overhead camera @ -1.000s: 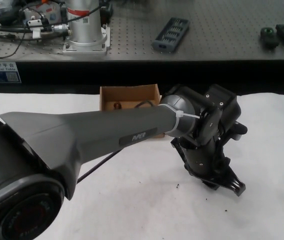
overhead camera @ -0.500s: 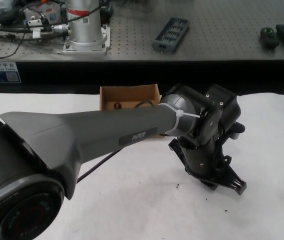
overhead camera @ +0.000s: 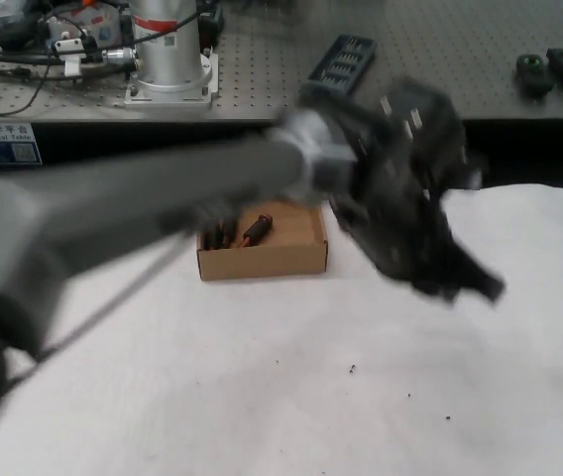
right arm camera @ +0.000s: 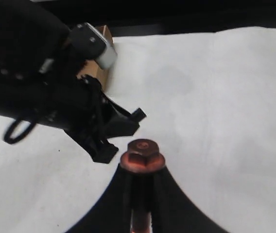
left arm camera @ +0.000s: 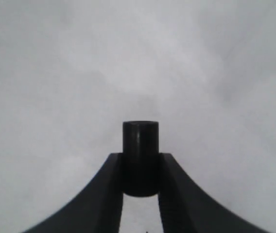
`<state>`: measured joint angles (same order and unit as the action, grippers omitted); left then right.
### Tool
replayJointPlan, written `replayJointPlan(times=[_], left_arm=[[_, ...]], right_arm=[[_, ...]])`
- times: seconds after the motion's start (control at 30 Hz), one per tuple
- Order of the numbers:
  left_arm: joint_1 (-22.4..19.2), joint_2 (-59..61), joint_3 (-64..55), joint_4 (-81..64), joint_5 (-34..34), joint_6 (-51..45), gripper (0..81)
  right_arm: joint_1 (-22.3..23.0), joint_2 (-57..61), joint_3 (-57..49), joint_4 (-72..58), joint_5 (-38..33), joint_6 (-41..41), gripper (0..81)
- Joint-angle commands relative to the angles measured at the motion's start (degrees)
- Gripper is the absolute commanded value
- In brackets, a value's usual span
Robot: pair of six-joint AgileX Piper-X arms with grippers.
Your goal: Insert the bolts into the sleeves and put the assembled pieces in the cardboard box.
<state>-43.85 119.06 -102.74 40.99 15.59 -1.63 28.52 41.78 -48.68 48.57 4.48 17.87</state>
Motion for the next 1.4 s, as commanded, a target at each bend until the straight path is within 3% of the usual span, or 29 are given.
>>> replayJointPlan(times=[0.0, 0.17, 0.37, 0.6, 0.83, 0.97, 1.37], left_arm=[[1.5, -4.7, -0.4, -0.7, 0.2, 1.0, 12.5], [3.5, -11.6, 3.3, -0.4, 0.2, 2.3, 12.5], [4.1, -24.7, 20.8, -8.0, 0.2, 1.0, 12.5], [4.1, -42.4, 50.3, -35.5, -2.5, -11.5, 12.5], [3.8, -49.1, 69.6, -49.7, -2.4, -22.4, 12.5], [2.2, -49.1, 75.0, -54.1, -1.6, -22.3, 12.5], [-4.7, -49.1, 78.3, -60.8, -0.6, -21.8, 12.5]], right_arm=[[-0.5, -0.4, -0.1, -2.8, -0.8, -1.2, 1.9], [-0.5, -0.4, -0.1, -4.3, -3.1, -1.2, 1.9], [-0.5, -0.1, -0.1, -10.4, -12.4, -1.2, 1.9], [-0.5, 2.5, 5.4, -25.1, -25.1, 2.5, 1.9], [-0.5, 6.5, 14.2, -39.0, -29.5, 9.0, 1.9], [-0.5, 10.1, 18.9, -47.7, -35.9, 13.1, 1.9], [-0.5, 18.2, 26.0, -64.8, -43.9, 16.5, 1.9]])
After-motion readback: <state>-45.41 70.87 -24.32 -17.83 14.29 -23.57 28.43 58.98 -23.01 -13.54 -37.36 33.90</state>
